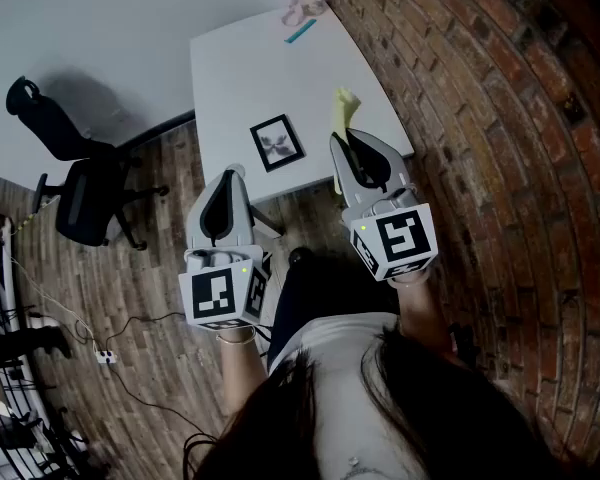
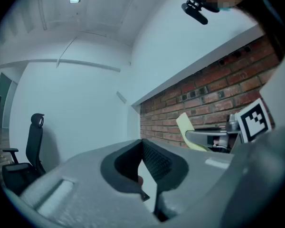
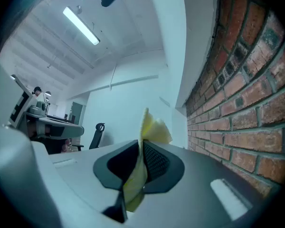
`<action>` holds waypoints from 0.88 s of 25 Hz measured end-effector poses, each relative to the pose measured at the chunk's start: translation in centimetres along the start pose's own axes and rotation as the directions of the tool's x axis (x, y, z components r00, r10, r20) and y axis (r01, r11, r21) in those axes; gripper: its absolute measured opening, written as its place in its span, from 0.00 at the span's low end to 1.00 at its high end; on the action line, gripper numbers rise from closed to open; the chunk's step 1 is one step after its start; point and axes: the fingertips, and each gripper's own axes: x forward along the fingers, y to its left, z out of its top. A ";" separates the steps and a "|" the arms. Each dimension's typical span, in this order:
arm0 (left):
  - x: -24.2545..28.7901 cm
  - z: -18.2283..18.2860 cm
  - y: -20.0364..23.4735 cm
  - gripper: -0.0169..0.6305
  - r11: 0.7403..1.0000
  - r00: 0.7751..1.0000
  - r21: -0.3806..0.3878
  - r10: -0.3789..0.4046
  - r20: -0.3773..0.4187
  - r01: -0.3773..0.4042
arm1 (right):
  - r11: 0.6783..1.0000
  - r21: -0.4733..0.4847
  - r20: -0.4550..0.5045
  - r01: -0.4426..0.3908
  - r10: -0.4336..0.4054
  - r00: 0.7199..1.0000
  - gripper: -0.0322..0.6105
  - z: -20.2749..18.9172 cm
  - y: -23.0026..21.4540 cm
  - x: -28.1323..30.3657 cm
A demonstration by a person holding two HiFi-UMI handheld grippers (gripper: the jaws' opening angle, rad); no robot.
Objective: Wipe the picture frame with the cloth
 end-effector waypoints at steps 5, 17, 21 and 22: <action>1.2 -0.5 0.6 0.03 0.999 0.999 -0.017 -0.029 -0.028 0.028 | 1.000 0.015 -0.006 0.001 -0.001 1.000 0.11 -0.2 0.0 1.4; 5.9 -2.7 4.4 0.03 0.996 0.991 -0.046 -0.079 -0.112 0.075 | 1.000 0.004 -0.053 0.020 -0.020 0.998 0.11 -1.2 -0.5 7.0; 7.7 -3.4 6.1 0.03 0.995 0.987 -0.059 -0.091 -0.134 0.084 | 1.000 -0.004 -0.069 0.031 -0.031 0.997 0.11 -1.6 -0.7 9.2; 8.1 -3.6 6.4 0.03 0.994 0.986 -0.064 -0.095 -0.140 0.087 | 0.999 -0.005 -0.074 0.033 -0.033 0.997 0.11 -1.7 -0.7 9.8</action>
